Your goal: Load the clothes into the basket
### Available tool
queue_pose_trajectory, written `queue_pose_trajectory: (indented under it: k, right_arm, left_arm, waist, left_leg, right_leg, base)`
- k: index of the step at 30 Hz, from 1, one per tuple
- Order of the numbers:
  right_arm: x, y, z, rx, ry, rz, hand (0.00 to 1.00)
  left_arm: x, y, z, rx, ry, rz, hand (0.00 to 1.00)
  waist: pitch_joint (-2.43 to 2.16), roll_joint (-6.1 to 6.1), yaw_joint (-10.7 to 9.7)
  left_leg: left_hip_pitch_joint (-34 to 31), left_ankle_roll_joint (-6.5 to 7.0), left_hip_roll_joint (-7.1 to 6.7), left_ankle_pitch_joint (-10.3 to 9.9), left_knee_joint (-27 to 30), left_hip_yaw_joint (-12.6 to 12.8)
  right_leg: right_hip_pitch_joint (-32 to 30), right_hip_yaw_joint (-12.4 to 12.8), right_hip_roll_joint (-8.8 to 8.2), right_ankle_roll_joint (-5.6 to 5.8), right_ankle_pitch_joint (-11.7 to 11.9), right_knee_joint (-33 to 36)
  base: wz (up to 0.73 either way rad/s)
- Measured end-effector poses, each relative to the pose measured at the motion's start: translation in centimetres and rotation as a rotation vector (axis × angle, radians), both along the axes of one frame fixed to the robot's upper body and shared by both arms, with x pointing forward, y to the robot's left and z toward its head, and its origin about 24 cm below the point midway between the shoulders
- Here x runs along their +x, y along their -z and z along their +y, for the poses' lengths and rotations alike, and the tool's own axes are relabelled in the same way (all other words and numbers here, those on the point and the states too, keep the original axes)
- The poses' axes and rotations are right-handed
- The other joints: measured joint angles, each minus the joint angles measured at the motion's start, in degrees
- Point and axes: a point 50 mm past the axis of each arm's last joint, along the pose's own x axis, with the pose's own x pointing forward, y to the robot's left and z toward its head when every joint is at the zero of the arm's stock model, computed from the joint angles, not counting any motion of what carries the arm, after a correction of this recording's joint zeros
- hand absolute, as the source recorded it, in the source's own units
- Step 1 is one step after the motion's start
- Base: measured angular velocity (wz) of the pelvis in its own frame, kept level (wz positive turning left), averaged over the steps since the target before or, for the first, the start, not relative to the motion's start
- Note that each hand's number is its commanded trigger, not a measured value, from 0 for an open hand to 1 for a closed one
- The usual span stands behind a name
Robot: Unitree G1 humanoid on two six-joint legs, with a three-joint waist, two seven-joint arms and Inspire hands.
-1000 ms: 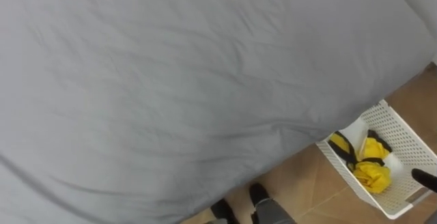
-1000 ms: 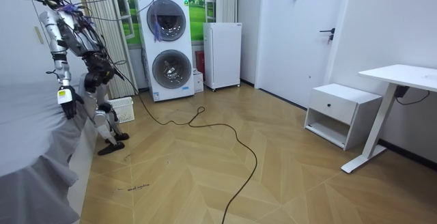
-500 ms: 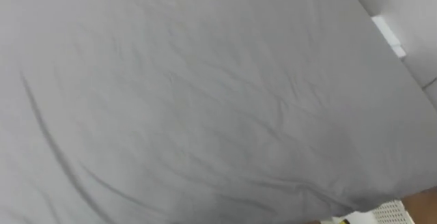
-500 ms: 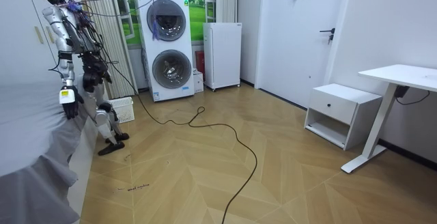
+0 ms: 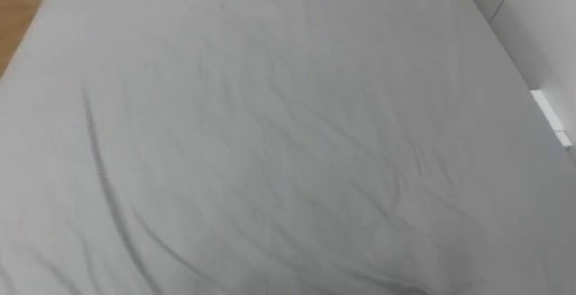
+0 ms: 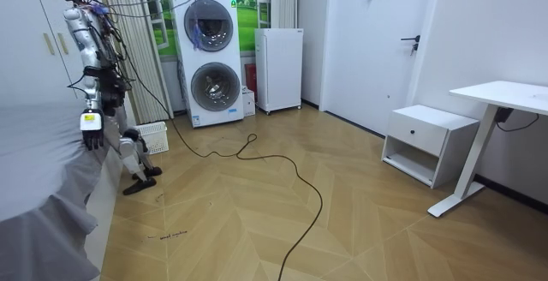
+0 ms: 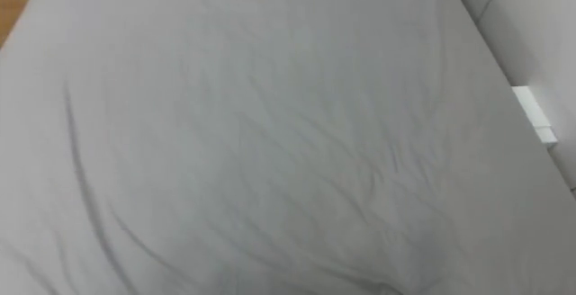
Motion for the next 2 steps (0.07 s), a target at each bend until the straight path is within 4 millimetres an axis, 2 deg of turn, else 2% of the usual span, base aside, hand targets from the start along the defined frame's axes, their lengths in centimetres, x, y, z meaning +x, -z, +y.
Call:
queue_pose_trajectory:
  k: [2]
  right_arm:
    - [0.00,0.11,0.42,0.016,-0.063,0.010,0.00]
  left_arm:
    - [0.08,0.04,-0.18,-0.012,0.004,-0.009,0.00]
  waist:
    - [0.12,-0.08,0.9]
  left_leg:
    - [0.6,0.01,-0.03,0.0,-0.1,0.0]
  right_leg:
    - [0.6,-0.1,-0.06,0.02,0.0,0.0]
  base:
    - [0.00]
